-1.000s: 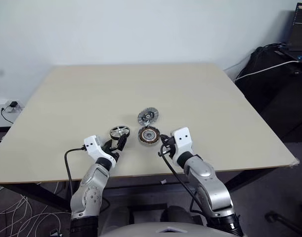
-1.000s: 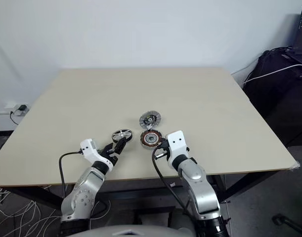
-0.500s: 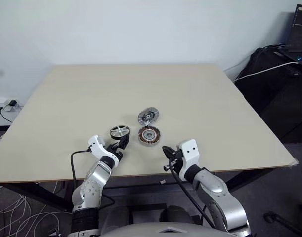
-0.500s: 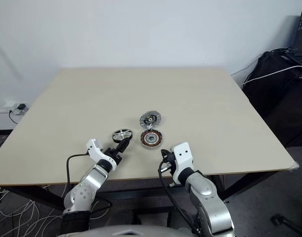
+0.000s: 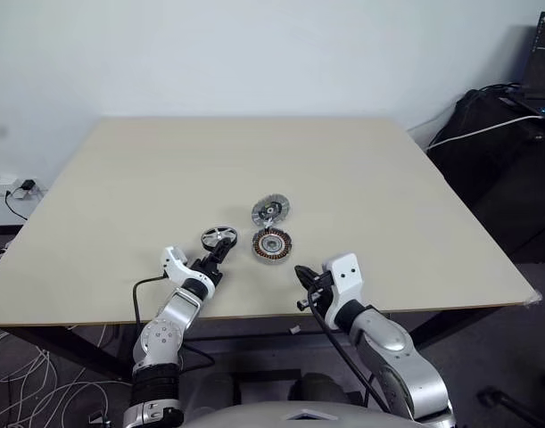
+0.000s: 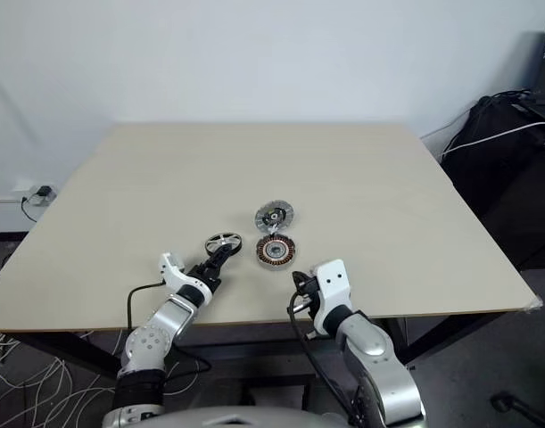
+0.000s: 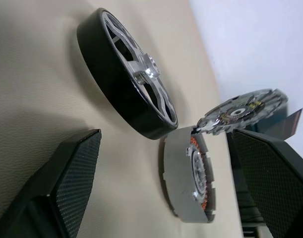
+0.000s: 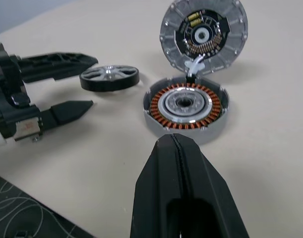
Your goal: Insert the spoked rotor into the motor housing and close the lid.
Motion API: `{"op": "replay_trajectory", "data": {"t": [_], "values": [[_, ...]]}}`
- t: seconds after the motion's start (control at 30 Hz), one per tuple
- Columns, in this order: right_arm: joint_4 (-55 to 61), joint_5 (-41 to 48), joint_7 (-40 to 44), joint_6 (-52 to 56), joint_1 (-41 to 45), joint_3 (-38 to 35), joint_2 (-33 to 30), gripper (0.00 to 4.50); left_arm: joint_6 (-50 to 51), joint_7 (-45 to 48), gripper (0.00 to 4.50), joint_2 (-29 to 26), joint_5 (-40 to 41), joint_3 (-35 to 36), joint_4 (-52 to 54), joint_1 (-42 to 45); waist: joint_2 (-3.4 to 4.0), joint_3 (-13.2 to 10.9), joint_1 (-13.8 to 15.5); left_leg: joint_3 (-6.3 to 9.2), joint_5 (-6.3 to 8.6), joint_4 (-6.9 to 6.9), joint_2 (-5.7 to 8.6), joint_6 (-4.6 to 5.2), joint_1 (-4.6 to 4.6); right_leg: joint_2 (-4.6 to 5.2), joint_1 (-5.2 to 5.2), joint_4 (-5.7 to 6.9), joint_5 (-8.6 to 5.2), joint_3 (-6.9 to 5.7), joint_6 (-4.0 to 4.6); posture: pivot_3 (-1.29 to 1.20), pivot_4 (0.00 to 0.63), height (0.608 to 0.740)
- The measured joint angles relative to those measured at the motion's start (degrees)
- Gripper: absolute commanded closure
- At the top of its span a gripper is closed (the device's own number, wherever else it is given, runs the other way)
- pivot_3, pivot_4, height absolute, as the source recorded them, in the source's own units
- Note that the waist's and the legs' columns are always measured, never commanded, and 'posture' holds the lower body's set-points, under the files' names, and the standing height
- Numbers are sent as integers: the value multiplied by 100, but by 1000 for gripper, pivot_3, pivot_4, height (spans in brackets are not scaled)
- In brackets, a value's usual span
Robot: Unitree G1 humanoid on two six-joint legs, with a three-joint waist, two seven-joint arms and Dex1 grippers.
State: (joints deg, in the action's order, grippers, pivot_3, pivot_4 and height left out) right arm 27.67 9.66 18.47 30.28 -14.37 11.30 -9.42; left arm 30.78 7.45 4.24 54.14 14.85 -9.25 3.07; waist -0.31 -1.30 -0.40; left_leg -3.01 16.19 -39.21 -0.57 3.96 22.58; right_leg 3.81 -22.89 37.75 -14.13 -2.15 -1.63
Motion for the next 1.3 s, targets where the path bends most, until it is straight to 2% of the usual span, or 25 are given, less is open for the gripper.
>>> {"op": "replay_trajectory", "data": {"t": [0.23, 0.63, 0.87, 0.97, 1.03, 1.3], "values": [[12, 12, -15, 1, -45, -64, -30, 4500, -106, 16, 2920, 12, 428, 170, -373, 26, -5, -2, -5, 3, 0, 1, 0, 0, 6, 2, -3, -3, -1, 1, 2, 0, 0, 740], [38, 29, -19, 3, -70, -73, -81, 4500, -308, 10, 2920, 13, 940, 249, -533, 84, -6, -3, -4, 5, 0, 1, 0, 0, 7, 6, -3, -5, -1, 1, 2, 0, 0, 740], [48, 29, -96, 27, -79, -66, -98, 4500, -483, -54, 2920, 23, 1181, 415, -922, 505, -10, -5, 2, 6, 0, 1, 1, 0, 7, 4, 0, -6, -1, -4, 2, 0, 0, 740], [51, 28, -116, 30, -78, -64, -115, 4500, -492, -61, 3489, 23, 1188, 391, -1106, 576, -13, -7, -2, 6, 0, 2, 2, 0, 13, 2, -2, -9, -1, -6, 2, 0, 0, 740], [52, 28, -129, 31, -74, -62, -116, 4500, -485, -59, 4113, 23, 1224, 372, -1111, 646, -13, -7, 3, 7, 0, 1, 3, 0, 11, 2, 1, -9, -1, -7, 2, 0, 0, 740], [83, 29, -222, 32, -72, -57, -89, 4500, -293, -114, 4137, 36, 1225, 374, -1090, 731, -19, -11, 7, 8, 0, 0, 3, 0, 13, 1, 1, -9, 0, -11, 1, 0, 0, 740]]}}
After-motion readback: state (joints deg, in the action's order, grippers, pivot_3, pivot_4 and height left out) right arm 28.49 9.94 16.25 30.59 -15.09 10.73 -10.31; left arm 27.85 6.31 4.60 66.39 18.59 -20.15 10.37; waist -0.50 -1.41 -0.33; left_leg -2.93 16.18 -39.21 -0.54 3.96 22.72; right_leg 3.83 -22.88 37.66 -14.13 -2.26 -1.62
